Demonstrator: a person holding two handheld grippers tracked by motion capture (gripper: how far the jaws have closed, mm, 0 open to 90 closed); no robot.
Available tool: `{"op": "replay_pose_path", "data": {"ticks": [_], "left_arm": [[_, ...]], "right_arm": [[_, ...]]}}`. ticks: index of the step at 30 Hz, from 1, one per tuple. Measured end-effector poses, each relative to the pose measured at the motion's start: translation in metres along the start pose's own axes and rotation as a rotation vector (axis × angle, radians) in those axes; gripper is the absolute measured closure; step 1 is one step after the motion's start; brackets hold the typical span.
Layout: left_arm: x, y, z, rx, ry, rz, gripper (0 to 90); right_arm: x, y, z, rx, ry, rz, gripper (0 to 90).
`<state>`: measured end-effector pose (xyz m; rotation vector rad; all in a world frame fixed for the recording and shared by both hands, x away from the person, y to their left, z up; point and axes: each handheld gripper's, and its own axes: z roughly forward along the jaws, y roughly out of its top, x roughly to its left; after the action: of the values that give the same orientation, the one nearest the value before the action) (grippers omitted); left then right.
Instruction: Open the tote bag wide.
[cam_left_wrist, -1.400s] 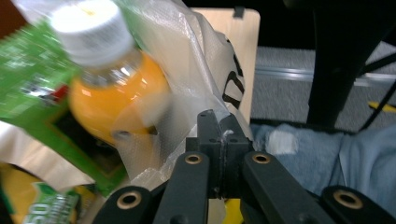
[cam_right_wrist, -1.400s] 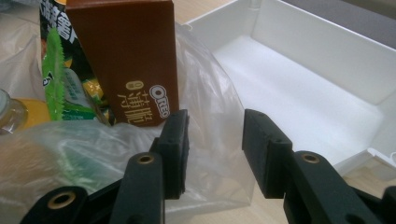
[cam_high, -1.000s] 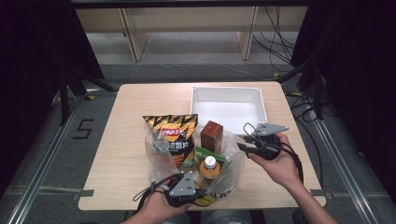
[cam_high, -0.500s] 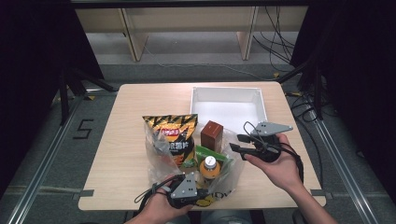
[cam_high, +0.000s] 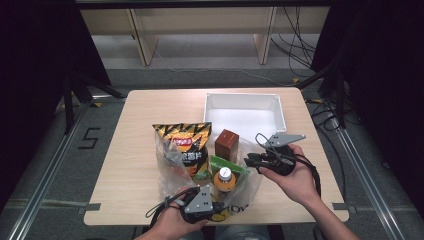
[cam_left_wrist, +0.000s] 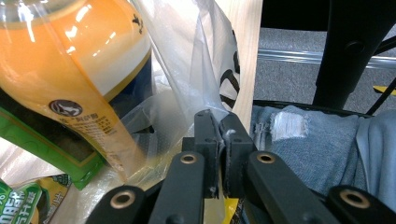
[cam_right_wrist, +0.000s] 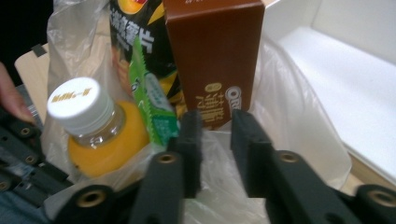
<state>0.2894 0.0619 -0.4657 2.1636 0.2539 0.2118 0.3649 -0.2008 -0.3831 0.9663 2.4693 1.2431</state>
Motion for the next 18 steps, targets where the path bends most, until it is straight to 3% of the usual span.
{"op": "replay_pose_path", "data": {"ticks": [1, 3, 5, 6, 9, 10, 11, 13, 14, 15, 16, 17, 18], "left_arm": [[0.000, 0.000, 0.000, -0.001, 0.000, -0.001, 86.6], [0.000, 0.000, 0.000, 0.001, -0.004, 0.001, 86.6], [0.000, 0.000, 0.000, 0.008, -0.007, 0.002, 86.5], [-0.001, 0.000, 0.000, 0.004, -0.001, 0.004, 86.5], [-0.001, 0.001, 0.001, -0.005, 0.003, 0.004, 86.4], [-0.001, 0.001, 0.001, -0.006, 0.004, 0.006, 86.4], [-0.001, 0.001, 0.001, -0.007, 0.004, 0.006, 86.4], [-0.001, 0.002, 0.001, -0.001, 0.000, 0.007, 86.3], [-0.001, 0.002, 0.001, -0.002, -0.002, 0.007, 86.3], [-0.002, 0.002, 0.001, -0.002, 0.003, 0.007, 86.1], [-0.002, 0.002, 0.001, -0.004, 0.004, 0.007, 86.0], [-0.002, 0.002, 0.002, -0.006, 0.005, 0.007, 85.9], [-0.002, 0.002, 0.002, -0.008, 0.005, 0.009, 85.8]], "right_arm": [[0.002, -0.001, -0.001, 0.017, 0.010, 0.037, 83.2], [0.001, -0.002, -0.002, 0.030, 0.013, 0.022, 89.7], [0.003, -0.003, -0.002, 0.036, 0.010, 0.029, 90.0], [0.004, -0.003, -0.004, 0.065, 0.020, 0.049, 90.0], [0.004, -0.005, -0.004, 0.069, 0.009, 0.023, 90.0], [0.002, -0.005, -0.004, 0.065, -0.005, -0.011, 90.0], [0.003, -0.006, -0.005, 0.080, -0.002, 0.019, 90.0], [0.003, -0.006, -0.006, 0.100, 0.001, 0.007, 90.0], [0.004, -0.009, -0.004, 0.082, -0.011, -0.005, 90.0], [0.005, -0.008, -0.007, 0.130, -0.011, 0.002, 90.0], [0.007, -0.011, -0.005, 0.109, -0.009, 0.011, 90.0], [0.005, -0.012, -0.006, 0.129, -0.016, -0.007, 90.0], [0.006, -0.013, -0.006, 0.157, -0.018, 0.012, 90.0]]}}
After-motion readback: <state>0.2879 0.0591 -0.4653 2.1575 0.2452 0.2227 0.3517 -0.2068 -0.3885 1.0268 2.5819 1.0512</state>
